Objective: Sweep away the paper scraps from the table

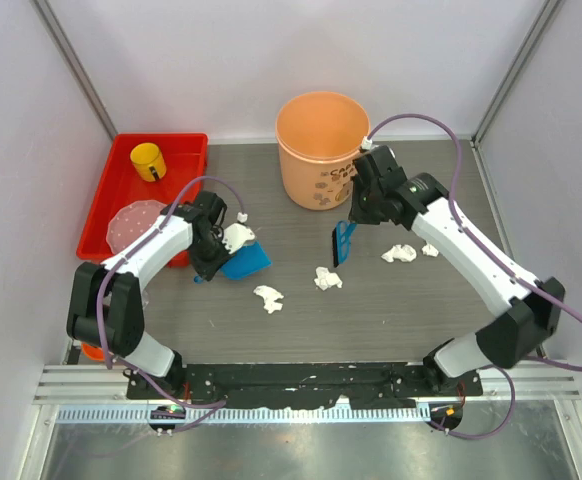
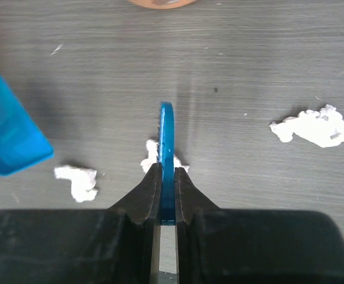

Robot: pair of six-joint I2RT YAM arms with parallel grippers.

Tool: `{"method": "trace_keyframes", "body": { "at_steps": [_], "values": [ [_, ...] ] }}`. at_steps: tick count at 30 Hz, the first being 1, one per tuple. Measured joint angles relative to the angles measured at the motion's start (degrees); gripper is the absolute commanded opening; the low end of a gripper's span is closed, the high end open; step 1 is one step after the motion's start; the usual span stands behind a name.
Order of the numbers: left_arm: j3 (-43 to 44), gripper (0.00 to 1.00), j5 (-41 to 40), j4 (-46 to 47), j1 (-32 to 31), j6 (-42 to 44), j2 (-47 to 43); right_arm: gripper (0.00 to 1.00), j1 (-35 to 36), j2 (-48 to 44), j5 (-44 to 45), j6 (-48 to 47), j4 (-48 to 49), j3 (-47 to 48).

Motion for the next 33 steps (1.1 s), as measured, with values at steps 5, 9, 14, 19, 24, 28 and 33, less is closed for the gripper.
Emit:
{"method": "trace_keyframes", "body": {
  "at_steps": [5, 9, 14, 19, 24, 28, 33],
  "values": [
    [0.5, 0.0, -2.43, -4.13, 0.0, 2.89, -0.79, 0.01, 8.66, -9.16, -2.43, -2.99, 7.02, -6.88],
    [-0.11, 0.0, -5.51, -6.19, 0.74, 2.75, -1.95, 0.01, 20.13, -10.1, -11.43, -3.67, 18.36, -13.9],
    [-0.13, 0.0, -7.5, -7.72, 2.54, 1.14, -3.17, 0.01, 25.14, -2.32, -16.52, -2.78, 29.31, -18.62],
    [-0.7, 0.0, -8.85, -8.66, 2.69, -0.02, -5.51, 0.01, 25.09, 5.49, -11.47, -1.44, 32.79, -19.02],
    [-2.08, 0.0, -9.44, -10.34, 2.69, -0.48, -7.13, 0.01, 22.23, 4.92, -3.56, 1.09, 30.77, -20.02],
    [-2.14, 0.0, -9.42, -10.95, 2.16, -1.01, -7.39, 0.01, 20.7, -0.66, 0.13, 1.57, 28.26, -23.06],
    [-2.12, 0.0, -9.46, -10.93, -2.27, -2.16, -5.97, 0.01, 20.87, -7.45, 0.83, 1.2, 24.15, -23.26]
  ]
}}
